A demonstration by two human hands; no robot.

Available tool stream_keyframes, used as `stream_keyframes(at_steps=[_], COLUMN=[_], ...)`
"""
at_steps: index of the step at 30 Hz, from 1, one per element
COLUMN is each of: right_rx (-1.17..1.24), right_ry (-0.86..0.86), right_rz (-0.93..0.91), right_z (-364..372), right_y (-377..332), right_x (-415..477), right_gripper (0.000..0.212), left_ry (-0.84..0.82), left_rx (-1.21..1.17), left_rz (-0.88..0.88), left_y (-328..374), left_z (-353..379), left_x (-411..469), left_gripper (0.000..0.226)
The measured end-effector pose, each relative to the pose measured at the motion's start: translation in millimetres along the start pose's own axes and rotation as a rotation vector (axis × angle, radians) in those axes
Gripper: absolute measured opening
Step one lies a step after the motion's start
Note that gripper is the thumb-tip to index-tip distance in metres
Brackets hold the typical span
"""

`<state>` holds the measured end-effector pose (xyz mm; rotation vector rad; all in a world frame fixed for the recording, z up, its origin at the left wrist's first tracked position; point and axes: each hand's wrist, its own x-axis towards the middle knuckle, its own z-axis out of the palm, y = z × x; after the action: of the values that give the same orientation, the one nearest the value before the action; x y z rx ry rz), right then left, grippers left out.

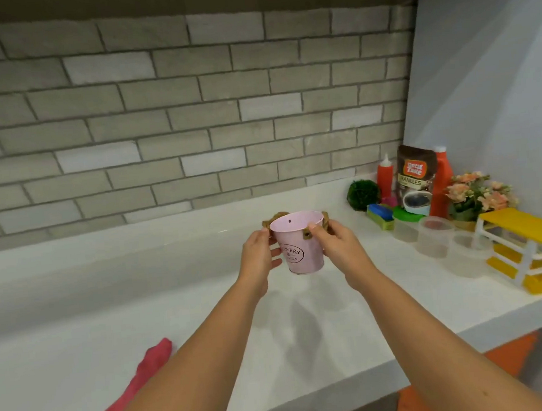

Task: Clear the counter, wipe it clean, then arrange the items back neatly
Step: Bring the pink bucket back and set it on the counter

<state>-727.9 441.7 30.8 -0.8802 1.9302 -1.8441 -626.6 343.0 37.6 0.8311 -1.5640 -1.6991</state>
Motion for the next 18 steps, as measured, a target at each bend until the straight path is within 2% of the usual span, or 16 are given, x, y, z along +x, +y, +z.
stream_keyframes(at_steps=[8, 13, 18], right_rx=[-0.018, 0.01, -0.006], right_ry=[-0.156, -0.2, -0.281], right_rz=[-0.011, 0.001, 0.013], right_z=[162, 243, 298], right_y=[-17, -21, -20], right_x=[-34, -47, -37], right_gripper=[0.03, 0.033, 0.019], left_ry=[0.098, 0.147, 0.214], left_rx=[0.003, -0.011, -0.039], left_rz=[-0.036, -0.036, -0.05], left_y=[0, -3, -11], left_z=[-174, -255, -308], left_x=[-3, -1, 14], left_gripper=[0.037, 0.038, 0.036])
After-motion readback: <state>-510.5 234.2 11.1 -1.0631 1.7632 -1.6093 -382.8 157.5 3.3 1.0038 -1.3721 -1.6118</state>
